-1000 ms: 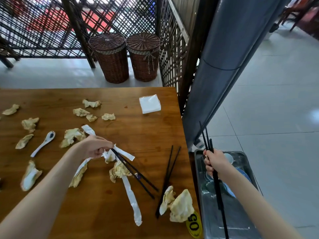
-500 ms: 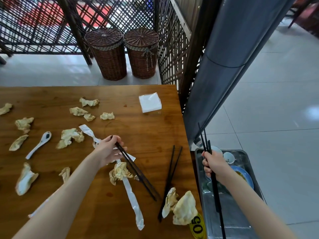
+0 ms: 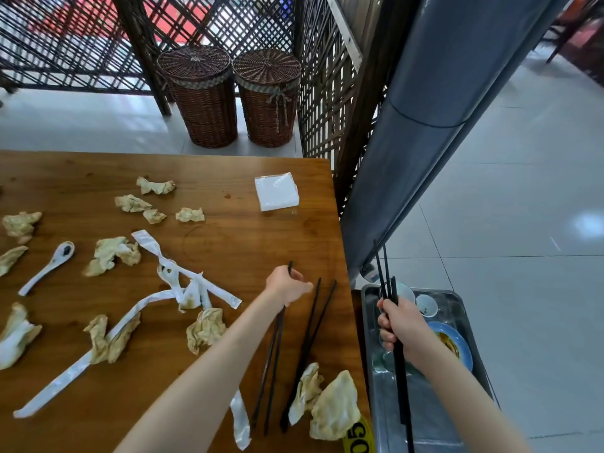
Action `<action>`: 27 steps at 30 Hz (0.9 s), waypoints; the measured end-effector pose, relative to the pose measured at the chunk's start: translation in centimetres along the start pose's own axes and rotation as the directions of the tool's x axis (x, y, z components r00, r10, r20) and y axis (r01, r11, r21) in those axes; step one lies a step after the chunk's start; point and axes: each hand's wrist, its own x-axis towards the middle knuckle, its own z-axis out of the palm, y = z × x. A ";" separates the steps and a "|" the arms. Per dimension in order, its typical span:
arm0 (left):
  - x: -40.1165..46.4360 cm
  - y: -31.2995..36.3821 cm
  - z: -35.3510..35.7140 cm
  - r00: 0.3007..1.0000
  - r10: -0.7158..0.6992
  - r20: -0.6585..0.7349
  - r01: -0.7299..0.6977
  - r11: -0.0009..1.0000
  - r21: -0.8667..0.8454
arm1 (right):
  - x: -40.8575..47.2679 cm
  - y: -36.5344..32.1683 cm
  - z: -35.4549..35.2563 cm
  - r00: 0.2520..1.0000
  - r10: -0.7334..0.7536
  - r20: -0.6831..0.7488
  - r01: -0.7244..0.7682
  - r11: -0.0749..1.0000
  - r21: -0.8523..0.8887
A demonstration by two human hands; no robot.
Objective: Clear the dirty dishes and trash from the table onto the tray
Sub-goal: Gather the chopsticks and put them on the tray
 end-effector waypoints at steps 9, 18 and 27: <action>0.9 -0.1 5.9 0.973 0.019 -0.231 0.034 0.975 0.220 | 0.1 0.4 -0.7 1.000 0.022 0.016 -0.022 1.000 0.016; 1.1 0.2 6.5 0.949 0.060 -0.308 0.024 0.965 0.262 | -0.1 0.5 -0.8 0.999 0.027 0.027 -0.027 1.000 -0.010; 1.3 -0.5 6.7 0.954 0.110 -0.279 -0.022 0.953 0.302 | -0.1 0.8 -0.8 0.999 0.033 0.023 -0.033 0.999 -0.012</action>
